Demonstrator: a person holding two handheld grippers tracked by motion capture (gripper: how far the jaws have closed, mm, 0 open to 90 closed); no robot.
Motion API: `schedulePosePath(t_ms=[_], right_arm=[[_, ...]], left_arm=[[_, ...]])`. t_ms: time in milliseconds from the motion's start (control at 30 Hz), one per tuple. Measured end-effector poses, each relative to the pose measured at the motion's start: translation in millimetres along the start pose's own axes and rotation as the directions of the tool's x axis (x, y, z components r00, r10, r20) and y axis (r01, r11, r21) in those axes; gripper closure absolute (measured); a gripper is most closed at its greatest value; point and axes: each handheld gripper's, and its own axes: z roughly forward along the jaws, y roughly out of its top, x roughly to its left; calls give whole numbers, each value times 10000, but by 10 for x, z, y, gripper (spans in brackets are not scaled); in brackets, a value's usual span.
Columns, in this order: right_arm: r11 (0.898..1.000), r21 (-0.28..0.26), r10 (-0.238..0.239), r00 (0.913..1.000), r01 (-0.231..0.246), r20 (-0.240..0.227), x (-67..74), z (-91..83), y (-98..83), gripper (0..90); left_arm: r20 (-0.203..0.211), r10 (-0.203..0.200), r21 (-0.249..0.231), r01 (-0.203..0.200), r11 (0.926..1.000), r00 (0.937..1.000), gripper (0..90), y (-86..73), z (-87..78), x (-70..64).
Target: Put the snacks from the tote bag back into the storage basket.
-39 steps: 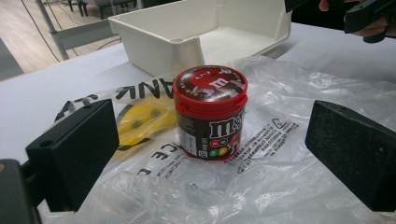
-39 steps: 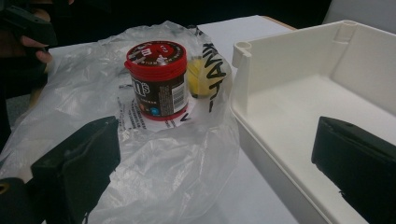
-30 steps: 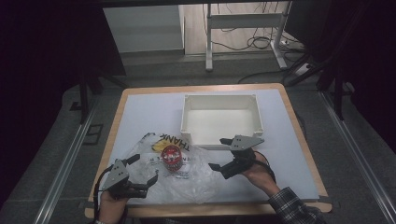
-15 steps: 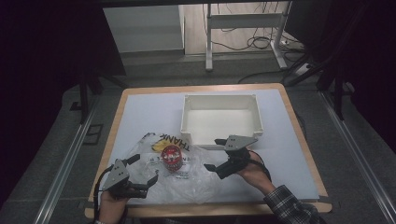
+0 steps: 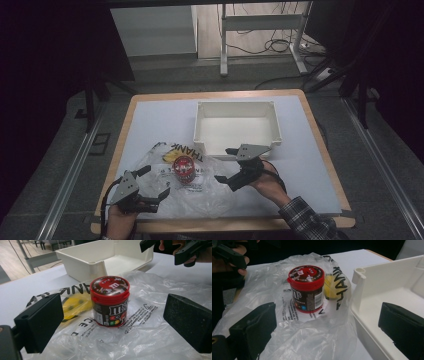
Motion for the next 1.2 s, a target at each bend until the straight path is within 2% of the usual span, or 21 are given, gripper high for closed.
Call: schedulePosePath(t_ms=[267,1200], right_arm=[[10000,-3,-77,9997,77,-220,19,82,39,19],[9996,-246,-130,9991,120,-404,12,245,114,19]], left_arm=[[15,6,11,-6,10000,10000,27,0,1,-1],[38,56,47,-56,10000,10000,27,0,5,-4]])
